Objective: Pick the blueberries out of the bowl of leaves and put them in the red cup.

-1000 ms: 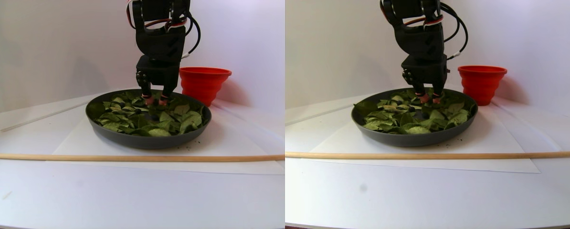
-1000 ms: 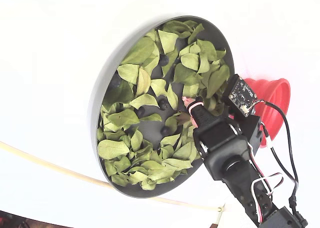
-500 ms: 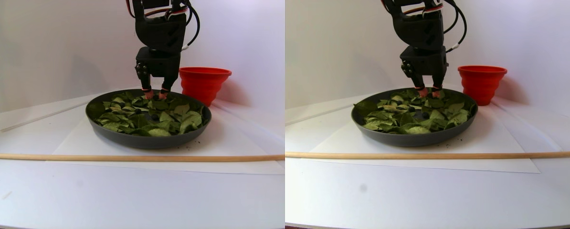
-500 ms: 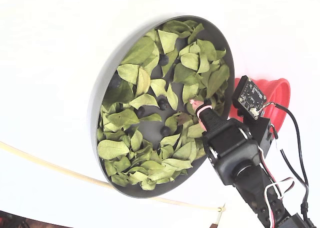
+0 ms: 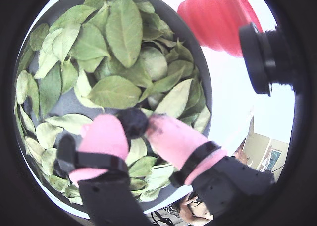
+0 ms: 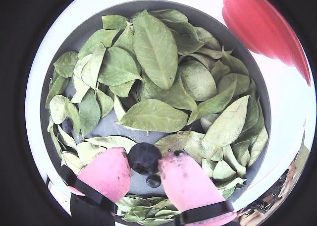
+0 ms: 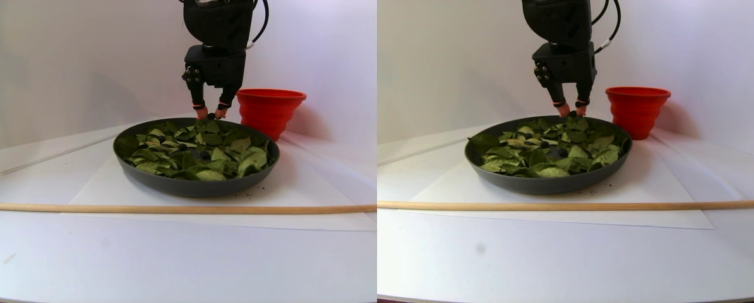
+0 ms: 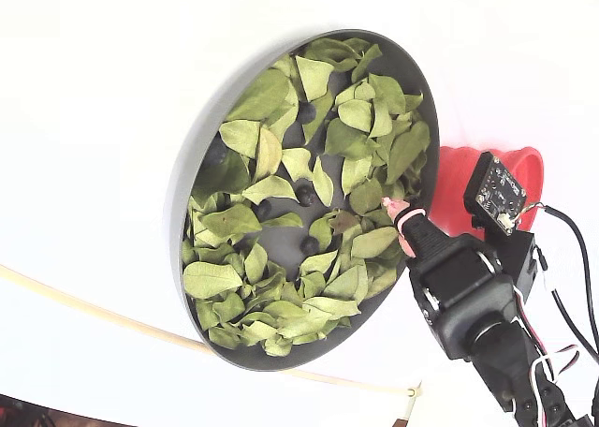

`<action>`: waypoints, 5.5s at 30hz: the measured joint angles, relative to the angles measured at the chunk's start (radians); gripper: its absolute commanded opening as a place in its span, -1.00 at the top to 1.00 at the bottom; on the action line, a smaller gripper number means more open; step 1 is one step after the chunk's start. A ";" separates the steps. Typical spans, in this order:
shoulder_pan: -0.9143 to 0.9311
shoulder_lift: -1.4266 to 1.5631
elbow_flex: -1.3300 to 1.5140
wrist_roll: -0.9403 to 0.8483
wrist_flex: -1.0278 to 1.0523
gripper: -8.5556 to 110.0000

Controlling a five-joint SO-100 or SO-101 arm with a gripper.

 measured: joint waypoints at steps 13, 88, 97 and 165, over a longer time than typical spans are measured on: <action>0.046 0.109 0.006 -0.015 0.078 0.68; 0.281 -0.057 -0.382 -0.081 0.103 0.59; 0.275 -0.067 -0.385 -0.063 0.100 0.58; 0.058 0.360 0.014 -0.012 0.428 0.60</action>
